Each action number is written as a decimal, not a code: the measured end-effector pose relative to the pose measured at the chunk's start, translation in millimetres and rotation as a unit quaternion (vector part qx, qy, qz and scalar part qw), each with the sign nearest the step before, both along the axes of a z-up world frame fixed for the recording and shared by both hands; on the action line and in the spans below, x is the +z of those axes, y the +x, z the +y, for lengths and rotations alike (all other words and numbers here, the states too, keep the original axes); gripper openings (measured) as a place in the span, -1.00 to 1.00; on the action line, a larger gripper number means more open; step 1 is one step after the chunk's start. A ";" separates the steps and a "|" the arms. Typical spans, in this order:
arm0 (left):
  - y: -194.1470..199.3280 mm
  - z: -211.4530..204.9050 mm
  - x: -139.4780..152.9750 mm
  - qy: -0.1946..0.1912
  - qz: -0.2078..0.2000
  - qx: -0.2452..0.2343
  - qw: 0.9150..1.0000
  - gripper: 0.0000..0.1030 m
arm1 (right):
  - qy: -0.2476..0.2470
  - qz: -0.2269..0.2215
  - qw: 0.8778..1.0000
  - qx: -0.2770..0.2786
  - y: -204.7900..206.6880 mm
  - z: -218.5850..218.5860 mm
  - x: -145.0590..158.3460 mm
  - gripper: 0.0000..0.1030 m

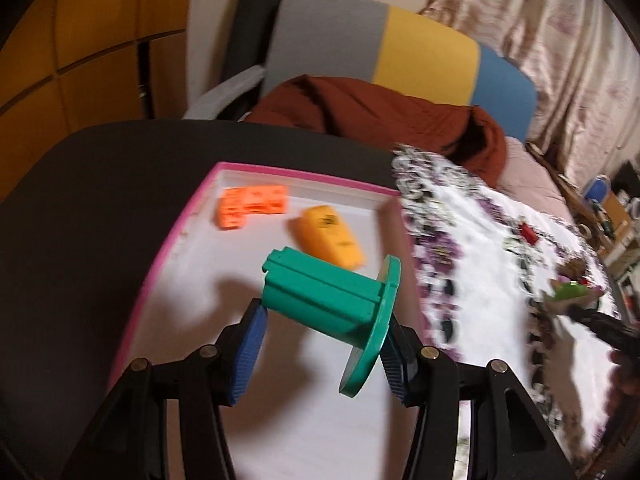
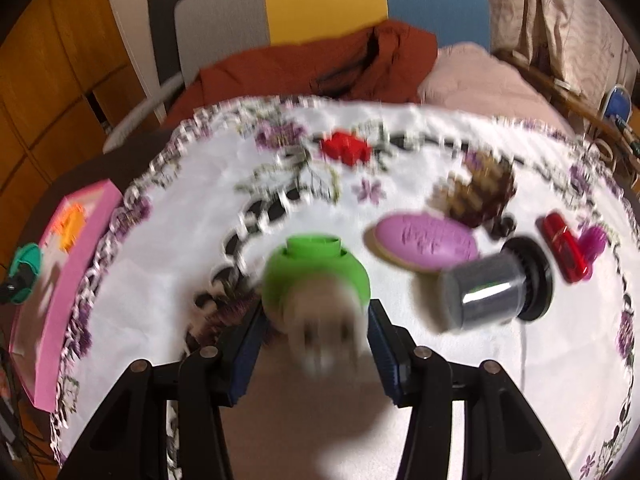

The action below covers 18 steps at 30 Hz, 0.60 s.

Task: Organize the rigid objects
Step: 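Place the teal part in the tray with the left tool while the right tool grasps the green plug device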

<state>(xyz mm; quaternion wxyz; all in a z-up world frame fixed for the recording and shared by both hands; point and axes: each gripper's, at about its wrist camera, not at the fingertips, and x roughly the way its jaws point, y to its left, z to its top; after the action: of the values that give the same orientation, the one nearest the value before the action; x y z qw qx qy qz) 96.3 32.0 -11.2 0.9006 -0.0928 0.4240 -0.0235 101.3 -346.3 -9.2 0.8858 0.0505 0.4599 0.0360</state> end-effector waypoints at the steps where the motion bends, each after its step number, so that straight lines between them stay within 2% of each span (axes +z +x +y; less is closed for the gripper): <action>1: 4.3 6.6 -3.3 0.005 0.005 0.009 1.000 0.06 | 0.005 -0.004 1.000 -0.001 0.0 -1.0 2.1 -0.04; 3: 12.2 16.1 -9.7 0.008 0.016 0.023 1.000 0.06 | 0.016 -0.011 1.000 -0.006 -0.6 -4.3 5.2 -0.14; 5: 20.1 23.8 -15.8 0.009 0.028 0.035 0.999 0.06 | 0.022 -0.016 1.000 -0.009 -0.1 -5.9 7.2 -0.35; 6: 23.5 26.2 -18.4 0.011 0.033 0.038 0.999 0.06 | 0.024 -0.012 1.000 -0.008 0.7 -5.7 6.0 -0.56; 8: 29.5 28.2 -21.8 0.020 0.038 0.040 0.998 0.06 | 0.020 0.011 1.000 -0.008 3.0 -6.2 -1.2 -0.56; 11: 35.8 28.0 -25.2 0.031 0.037 0.041 0.998 0.06 | 0.038 0.017 0.999 -0.015 3.7 -11.6 -3.9 -0.56; 13: 40.9 29.5 -29.0 0.030 0.040 0.044 0.998 0.08 | 0.060 0.016 0.998 -0.016 3.1 -14.2 -3.4 -0.38; 15: 45.8 29.8 -32.4 0.029 0.045 0.050 0.997 0.09 | 0.056 0.005 0.998 -0.022 2.3 -13.7 0.4 -0.19; 18: 49.6 28.4 -34.3 0.027 0.050 0.052 0.997 0.09 | 0.036 -0.022 0.999 -0.022 2.1 -9.4 8.6 -0.14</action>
<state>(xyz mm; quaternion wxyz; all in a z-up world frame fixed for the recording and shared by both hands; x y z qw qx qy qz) 145.8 60.4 -45.4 0.8803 -0.0914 0.4638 0.0394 103.4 -355.7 -0.6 0.8940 0.0913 0.4374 0.0342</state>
